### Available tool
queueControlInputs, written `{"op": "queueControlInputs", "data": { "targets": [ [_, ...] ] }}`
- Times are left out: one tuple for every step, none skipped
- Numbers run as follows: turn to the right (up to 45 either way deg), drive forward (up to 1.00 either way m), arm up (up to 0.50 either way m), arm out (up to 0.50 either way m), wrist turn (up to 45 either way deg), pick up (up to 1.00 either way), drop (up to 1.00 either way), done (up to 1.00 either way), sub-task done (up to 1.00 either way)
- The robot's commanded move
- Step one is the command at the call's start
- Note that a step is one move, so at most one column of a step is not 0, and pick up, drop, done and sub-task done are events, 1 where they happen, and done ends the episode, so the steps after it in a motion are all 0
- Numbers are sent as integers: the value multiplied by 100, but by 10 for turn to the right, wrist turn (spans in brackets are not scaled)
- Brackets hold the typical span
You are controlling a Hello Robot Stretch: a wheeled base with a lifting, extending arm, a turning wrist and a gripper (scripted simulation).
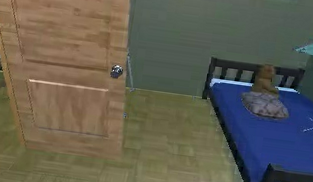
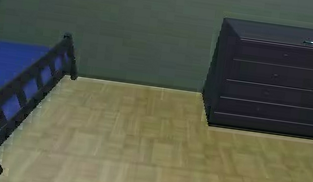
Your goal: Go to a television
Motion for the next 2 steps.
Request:
{"op": "queueControlInputs", "data": {
  "targets": [
    [-450, 0, 0, 0, 0, 0, 0, 0, 0],
    [-450, 0, 0, 0, 0, 0, 0, 0, 0]
  ]
}}
